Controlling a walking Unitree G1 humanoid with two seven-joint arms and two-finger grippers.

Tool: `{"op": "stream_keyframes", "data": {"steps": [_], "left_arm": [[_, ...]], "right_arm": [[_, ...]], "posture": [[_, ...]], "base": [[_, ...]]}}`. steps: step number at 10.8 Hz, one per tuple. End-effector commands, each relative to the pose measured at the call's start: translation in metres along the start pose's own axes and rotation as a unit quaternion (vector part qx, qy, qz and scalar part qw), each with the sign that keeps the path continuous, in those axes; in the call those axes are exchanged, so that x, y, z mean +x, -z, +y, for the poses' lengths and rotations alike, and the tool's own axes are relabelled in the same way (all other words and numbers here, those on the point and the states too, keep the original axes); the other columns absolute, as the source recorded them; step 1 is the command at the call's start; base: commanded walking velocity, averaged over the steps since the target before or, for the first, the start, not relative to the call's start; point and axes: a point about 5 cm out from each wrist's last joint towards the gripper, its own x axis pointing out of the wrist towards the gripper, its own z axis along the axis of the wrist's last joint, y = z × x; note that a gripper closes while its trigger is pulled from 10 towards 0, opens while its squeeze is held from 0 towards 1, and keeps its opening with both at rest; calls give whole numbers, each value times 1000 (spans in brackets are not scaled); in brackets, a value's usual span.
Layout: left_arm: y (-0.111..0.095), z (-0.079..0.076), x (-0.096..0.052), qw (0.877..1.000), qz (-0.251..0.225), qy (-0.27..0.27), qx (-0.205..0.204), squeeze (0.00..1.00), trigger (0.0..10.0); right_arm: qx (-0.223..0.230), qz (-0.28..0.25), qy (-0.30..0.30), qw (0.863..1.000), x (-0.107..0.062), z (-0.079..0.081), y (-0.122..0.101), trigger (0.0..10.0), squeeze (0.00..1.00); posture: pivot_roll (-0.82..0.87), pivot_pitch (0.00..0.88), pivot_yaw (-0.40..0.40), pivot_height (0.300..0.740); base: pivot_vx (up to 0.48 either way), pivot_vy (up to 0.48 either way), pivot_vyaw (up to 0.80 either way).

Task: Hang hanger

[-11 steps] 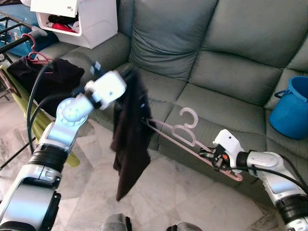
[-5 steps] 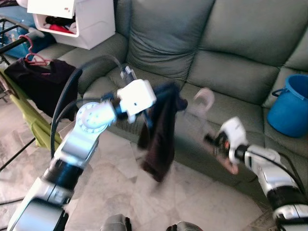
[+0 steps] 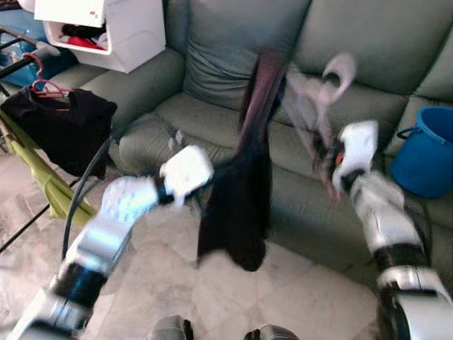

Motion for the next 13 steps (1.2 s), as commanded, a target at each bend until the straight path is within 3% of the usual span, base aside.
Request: {"op": "stream_keyframes", "data": {"steps": [1, 2, 3, 4, 6, 8, 9, 10, 11, 13], "left_arm": [[1, -9, -1, 1000, 8, 30, -2, 0, 10000], [8, -12, 0, 999, 16, 29, -8, 0, 10000], [12, -13, 0, 999, 26, 28, 3, 0, 10000], [14, -8, 3, 999, 31, 3, 14, 0, 10000], [14, 13, 5, 994, 44, -72, 69, 0, 10000], [17, 19, 5, 991, 46, -97, 79, 0, 10000], [22, 14, 6, 992, 49, -88, 76, 0, 10000], [23, 11, 7, 993, 49, -83, 72, 0, 10000], [26, 8, 4, 993, 51, -76, 68, 0, 10000], [37, -4, -4, 996, 72, -38, 45, 0, 10000]], "right_arm": [[67, -91, 54, 992, 10, -11, -41, 10000, 0], [172, -133, 61, 974, 21, -6, -64, 10000, 0], [224, -154, 46, 961, 28, 3, -77, 10000, 0], [298, -171, 5, 939, 36, 22, -92, 10000, 0], [319, -143, -140, 926, 35, 80, -99, 10000, 0], [285, -107, -257, 917, 19, 116, -91, 10000, 0], [236, -114, -251, 932, 13, 118, -89, 10000, 0], [204, -121, -220, 946, 15, 111, -88, 10000, 0], [155, -129, -165, 965, 18, 91, -88, 10000, 0], [77, -135, -112, 981, 18, 61, -89, 10000, 0]], "posture": [[-88, 0, -19, 740], [-88, 0, -19, 740], [-89, 0, -24, 740], [-88, 0, -26, 740], [-87, 0, -28, 740], [-94, 0, -28, 740], [-99, 0, -26, 740], [-99, 0, -27, 740], [-98, 0, -28, 740], [-94, 0, -32, 740]], "base": [[0, 0, 0], [0, 0, 0], [0, 0, 0], [0, 0, 0], [0, 0, 0], [0, 0, 0], [0, 0, 0], [0, 0, 0], [0, 0, 0], [0, 0, 0]]}}
